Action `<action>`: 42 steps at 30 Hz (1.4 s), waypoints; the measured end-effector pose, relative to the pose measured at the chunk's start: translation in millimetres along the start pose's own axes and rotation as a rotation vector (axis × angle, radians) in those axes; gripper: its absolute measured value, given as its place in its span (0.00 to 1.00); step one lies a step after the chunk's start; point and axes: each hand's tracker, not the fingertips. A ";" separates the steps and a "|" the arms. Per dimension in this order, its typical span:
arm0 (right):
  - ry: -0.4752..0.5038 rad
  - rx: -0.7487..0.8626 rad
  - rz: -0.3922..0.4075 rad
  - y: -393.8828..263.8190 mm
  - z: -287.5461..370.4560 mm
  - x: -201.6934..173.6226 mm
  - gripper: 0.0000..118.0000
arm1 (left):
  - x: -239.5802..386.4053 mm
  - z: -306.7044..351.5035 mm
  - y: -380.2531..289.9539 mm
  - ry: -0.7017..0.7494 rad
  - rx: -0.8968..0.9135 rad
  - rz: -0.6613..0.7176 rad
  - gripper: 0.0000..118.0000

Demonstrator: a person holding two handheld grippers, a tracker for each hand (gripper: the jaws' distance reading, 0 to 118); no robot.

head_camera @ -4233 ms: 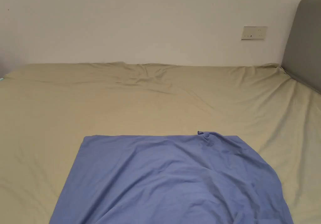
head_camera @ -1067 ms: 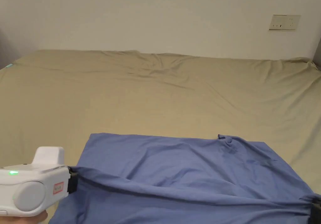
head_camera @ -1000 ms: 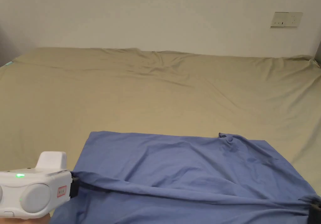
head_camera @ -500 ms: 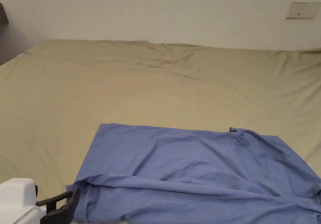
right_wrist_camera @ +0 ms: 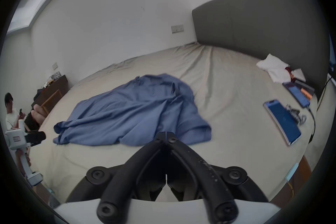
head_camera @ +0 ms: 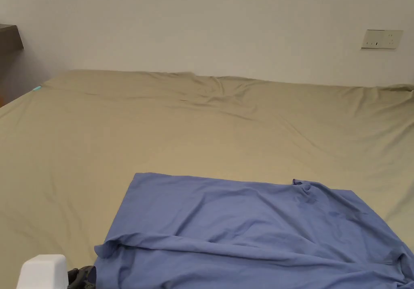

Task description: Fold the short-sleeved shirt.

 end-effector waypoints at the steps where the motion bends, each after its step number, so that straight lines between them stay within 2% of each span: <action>1: 0.013 -0.010 -0.002 -3.2 1.5 1.7 0.01 | 0.8 -2.9 -1.6 0.016 -0.012 -0.019 0.00; 5: -0.012 -0.020 0.051 -10.8 8.1 -3.5 0.01 | -4.1 -20.9 -5.6 0.051 -0.061 -0.024 0.00; 7: -0.014 -0.028 0.049 -10.9 8.4 -0.9 0.01 | -9.8 -31.3 -5.2 0.065 -0.084 -0.004 0.00; 8: -0.010 -0.033 0.039 -10.2 8.8 0.5 0.01 | -11.6 -36.6 -5.1 0.082 -0.088 0.005 0.04; 9: -0.006 -0.034 0.021 -9.9 8.5 2.6 0.01 | -12.7 -40.7 -5.2 0.085 -0.087 0.009 0.17; 10: -0.003 -0.036 0.001 -8.7 8.0 5.0 0.01 | -14.3 -43.7 -5.7 0.089 -0.079 0.009 0.39; 11: -0.003 -0.041 -0.016 -7.6 7.1 7.1 0.01 | -15.9 -45.7 -4.8 0.082 -0.071 0.008 0.68; 12: -0.005 -0.038 -0.029 -7.3 6.4 9.6 0.01 | -16.6 -48.4 -4.9 0.064 -0.061 0.009 0.81; 13: -0.008 -0.035 -0.038 -7.0 5.9 11.1 0.01 | -16.2 -50.5 -4.8 0.051 -0.059 0.009 0.85; 16: -0.014 -0.038 -0.053 -5.5 5.3 14.0 0.01 | -11.4 -59.1 -2.2 0.047 -0.068 -0.024 0.81; 18: -0.009 -0.042 -0.065 -5.1 4.9 14.9 0.01 | -9.6 -72.3 -3.4 0.069 -0.112 -0.069 0.73; 20: -0.005 -0.046 -0.068 -5.0 4.2 15.0 0.01 | -8.6 -81.9 -4.7 0.078 -0.149 -0.082 0.71; 22: -0.007 -0.052 -0.065 -5.1 3.4 14.6 0.01 | -9.0 -84.3 -5.6 0.037 -0.179 -0.054 0.57; 25: -0.015 -0.065 -0.055 -6.2 -0.6 15.5 0.01 | -7.3 -78.6 -3.3 0.041 -0.158 -0.010 0.42; 27: -0.035 -0.080 -0.056 -6.1 -5.9 17.6 0.01 | -5.1 -74.3 -4.0 0.016 -0.159 0.009 0.22; 29: -0.064 -0.096 -0.056 -4.7 -12.5 20.6 0.02 | -1.5 -70.4 -4.9 0.001 -0.158 0.010 0.09; 33: -0.091 -0.104 -0.013 1.6 -25.4 26.7 0.04 | 5.3 -69.0 -4.4 0.017 -0.174 -0.044 0.07; 34: -0.109 -0.103 0.000 3.7 -30.4 27.6 0.16 | 6.2 -69.2 -3.8 0.021 -0.178 -0.054 0.07; 35: -0.117 -0.101 0.008 5.5 -36.4 28.4 0.45 | 6.6 -69.5 -2.7 0.021 -0.178 -0.057 0.07; 36: -0.127 -0.108 0.025 7.4 -43.0 30.8 0.66 | 6.7 -70.0 -2.0 0.022 -0.182 -0.058 0.07; 37: -0.124 -0.116 0.033 8.6 -48.8 32.2 0.79 | 6.6 -70.5 -1.6 0.022 -0.185 -0.055 0.07; 38: -0.119 -0.137 0.051 10.8 -54.4 33.1 0.83 | 6.4 -70.7 -1.6 0.022 -0.189 -0.050 0.07; 42: -0.146 -0.143 0.052 16.9 -77.9 42.3 0.80 | 4.6 -72.4 -1.9 0.021 -0.192 -0.025 0.07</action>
